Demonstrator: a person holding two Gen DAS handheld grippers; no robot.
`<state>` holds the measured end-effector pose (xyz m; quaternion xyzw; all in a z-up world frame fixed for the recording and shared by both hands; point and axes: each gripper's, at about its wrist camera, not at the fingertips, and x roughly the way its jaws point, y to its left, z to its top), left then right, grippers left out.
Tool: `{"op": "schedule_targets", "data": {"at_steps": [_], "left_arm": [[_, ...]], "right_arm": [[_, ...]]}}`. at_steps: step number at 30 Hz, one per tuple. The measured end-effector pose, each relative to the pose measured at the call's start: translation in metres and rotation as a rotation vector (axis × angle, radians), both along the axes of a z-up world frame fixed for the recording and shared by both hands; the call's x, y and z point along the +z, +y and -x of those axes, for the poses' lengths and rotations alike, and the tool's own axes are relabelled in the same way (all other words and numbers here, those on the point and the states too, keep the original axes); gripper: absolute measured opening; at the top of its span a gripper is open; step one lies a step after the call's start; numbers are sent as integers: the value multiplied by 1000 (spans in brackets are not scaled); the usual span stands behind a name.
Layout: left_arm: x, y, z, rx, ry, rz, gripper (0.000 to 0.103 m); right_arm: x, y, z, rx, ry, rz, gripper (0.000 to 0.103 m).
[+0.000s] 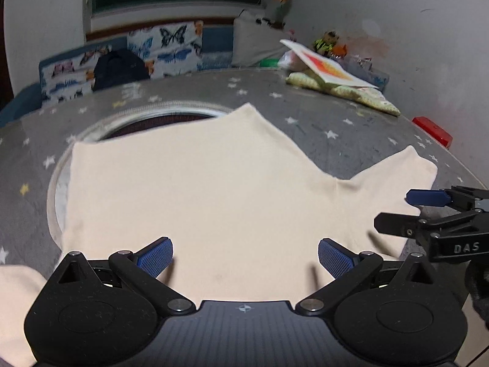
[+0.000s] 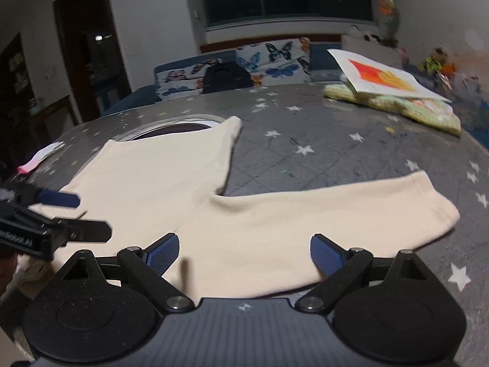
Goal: Fold clothes
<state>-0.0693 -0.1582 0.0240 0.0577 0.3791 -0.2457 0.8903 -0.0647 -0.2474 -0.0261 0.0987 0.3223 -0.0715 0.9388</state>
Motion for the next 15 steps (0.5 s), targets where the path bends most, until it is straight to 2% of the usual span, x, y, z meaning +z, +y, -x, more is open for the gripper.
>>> {"op": "schedule_targets", "data": {"at_steps": [5,11,15], "left_arm": [[-4,2,-9,44,88,3,103],[-4,-4,-8,53,89,-43,103],[-8,-14,-6,46,76,-125,103]], "right_arm": [[-4,-2,-3,-23,10,26,97],[-8,4,-4,-20,20,61,103],[-10,9,-6,-19,33,92,103]]}}
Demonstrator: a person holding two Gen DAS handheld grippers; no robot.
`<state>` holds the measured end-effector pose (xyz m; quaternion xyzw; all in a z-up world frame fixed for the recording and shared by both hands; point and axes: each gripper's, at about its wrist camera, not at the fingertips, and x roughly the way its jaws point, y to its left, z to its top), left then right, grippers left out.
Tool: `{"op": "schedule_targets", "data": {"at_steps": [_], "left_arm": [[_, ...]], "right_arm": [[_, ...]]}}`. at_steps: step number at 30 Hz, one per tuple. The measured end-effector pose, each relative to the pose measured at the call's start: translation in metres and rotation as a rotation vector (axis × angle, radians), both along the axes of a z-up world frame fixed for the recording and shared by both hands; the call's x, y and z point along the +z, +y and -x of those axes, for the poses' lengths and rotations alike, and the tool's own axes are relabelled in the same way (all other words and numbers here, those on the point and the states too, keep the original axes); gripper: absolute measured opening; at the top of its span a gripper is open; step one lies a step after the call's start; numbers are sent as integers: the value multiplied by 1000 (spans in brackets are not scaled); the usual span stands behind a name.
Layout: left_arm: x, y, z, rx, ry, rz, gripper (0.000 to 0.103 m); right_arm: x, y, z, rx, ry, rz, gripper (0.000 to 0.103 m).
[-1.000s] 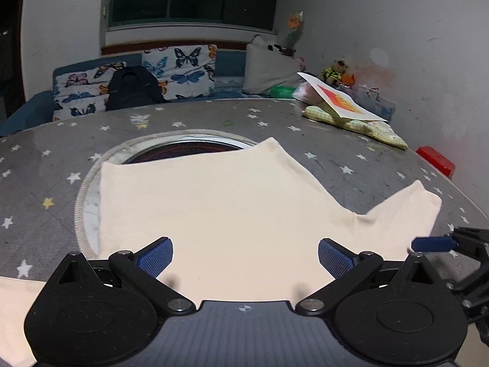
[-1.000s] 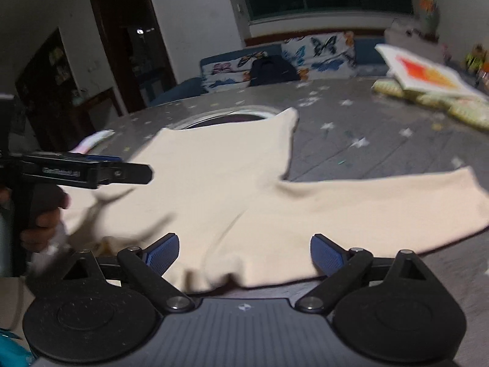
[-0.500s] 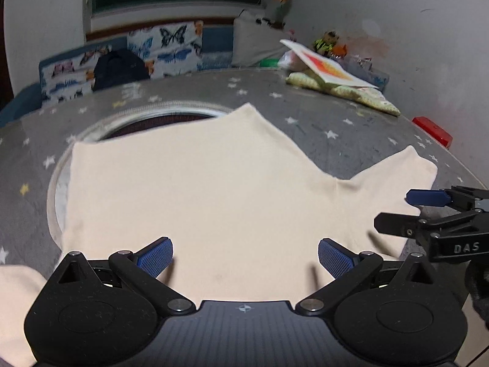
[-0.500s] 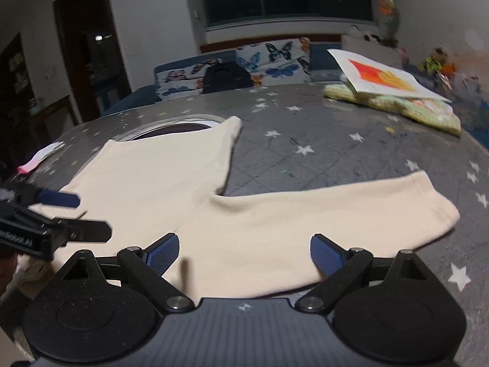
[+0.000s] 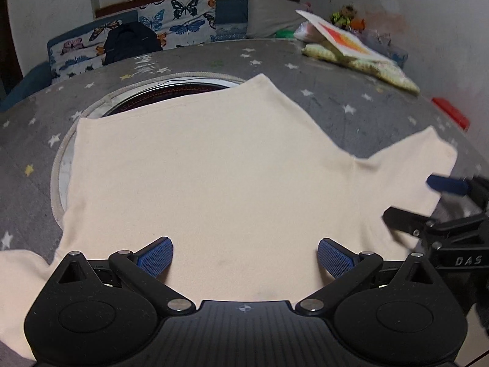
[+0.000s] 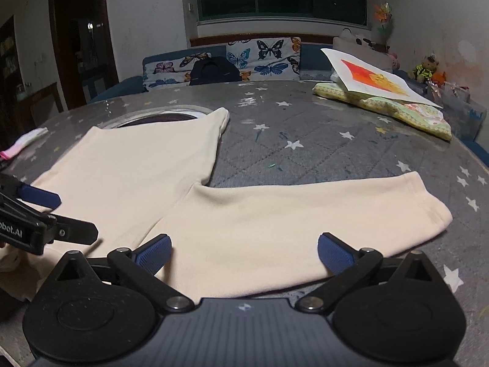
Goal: Fold clothes
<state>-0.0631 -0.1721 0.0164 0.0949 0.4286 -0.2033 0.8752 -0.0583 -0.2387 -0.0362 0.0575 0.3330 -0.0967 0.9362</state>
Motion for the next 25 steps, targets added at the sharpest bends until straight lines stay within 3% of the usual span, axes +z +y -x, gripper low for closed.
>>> {"op": "schedule_targets", "data": {"at_steps": [25], "left_arm": [[1,-5,-5,25,30,-47,103]], "right_arm": [[-4,8,-5,-18,19,63,103]]}}
